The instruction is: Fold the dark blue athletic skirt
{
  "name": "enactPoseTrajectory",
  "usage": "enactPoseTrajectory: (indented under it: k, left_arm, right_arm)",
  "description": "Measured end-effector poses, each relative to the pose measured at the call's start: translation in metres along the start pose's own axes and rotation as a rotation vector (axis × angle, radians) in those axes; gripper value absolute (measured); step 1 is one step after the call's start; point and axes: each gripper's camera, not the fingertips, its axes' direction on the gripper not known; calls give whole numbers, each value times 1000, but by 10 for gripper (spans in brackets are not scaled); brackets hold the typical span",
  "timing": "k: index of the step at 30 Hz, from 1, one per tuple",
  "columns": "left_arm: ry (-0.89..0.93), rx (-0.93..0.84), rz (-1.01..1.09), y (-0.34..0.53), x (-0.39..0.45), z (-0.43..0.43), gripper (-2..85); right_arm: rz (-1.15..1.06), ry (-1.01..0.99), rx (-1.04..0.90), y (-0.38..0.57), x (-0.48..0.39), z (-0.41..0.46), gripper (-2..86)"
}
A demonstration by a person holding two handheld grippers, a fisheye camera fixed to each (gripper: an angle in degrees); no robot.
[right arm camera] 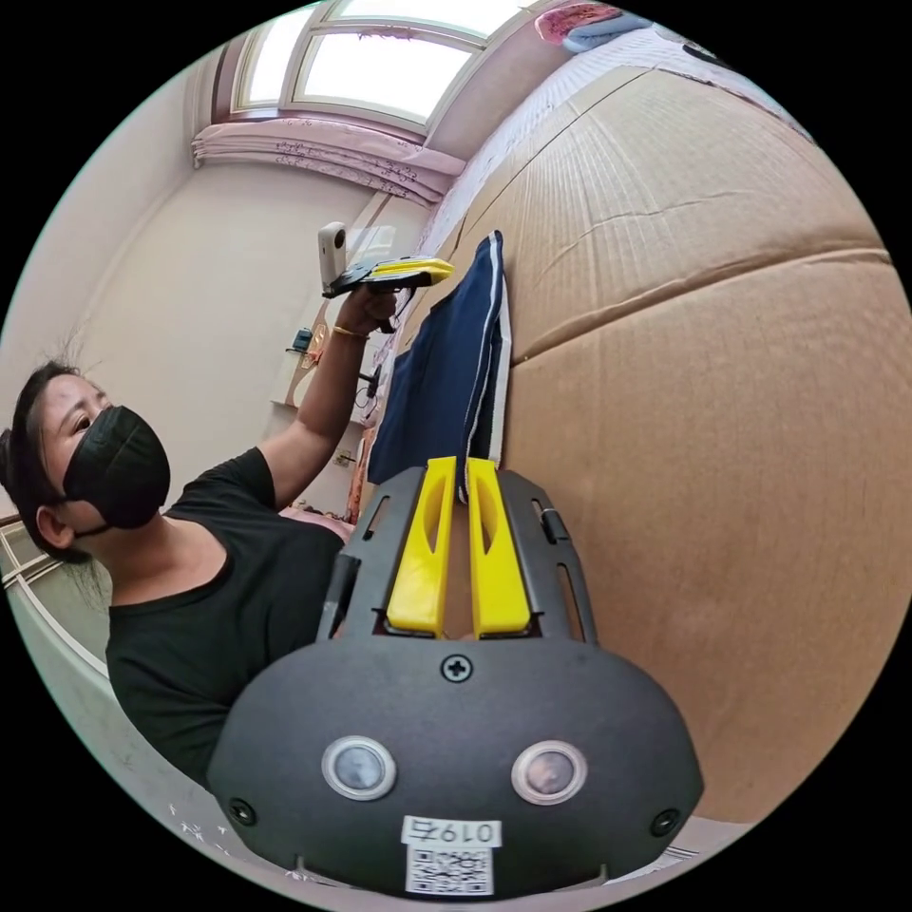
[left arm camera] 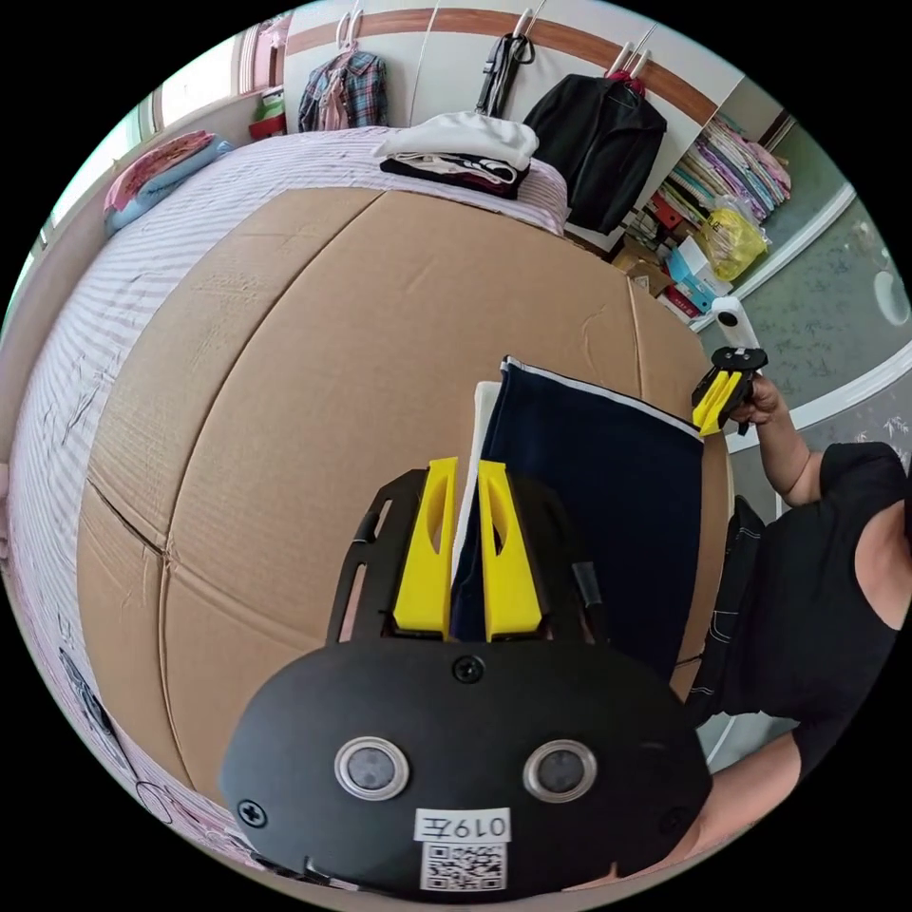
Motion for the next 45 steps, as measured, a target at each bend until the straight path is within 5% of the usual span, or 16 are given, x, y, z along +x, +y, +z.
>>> enactPoseTrajectory:
  k: [9, 26, 34, 45]
  left_arm:
    - [3, -84, 27, 57, 29, -32, 8]
    - [-52, 10, -34, 121, 72, -92, 13]
    - [70, 218, -191, 216, 81, -171, 30]
    - [48, 164, -352, 279, 113, -183, 43]
  right_arm:
    - [-85, 111, 79, -58, -69, 3, 2]
    - [-621, 319, -77, -259, -295, 200, -6]
    - [-594, 418, -77, -295, -329, 284, -6]
    - [-534, 660, -120, -333, -368, 411, -7]
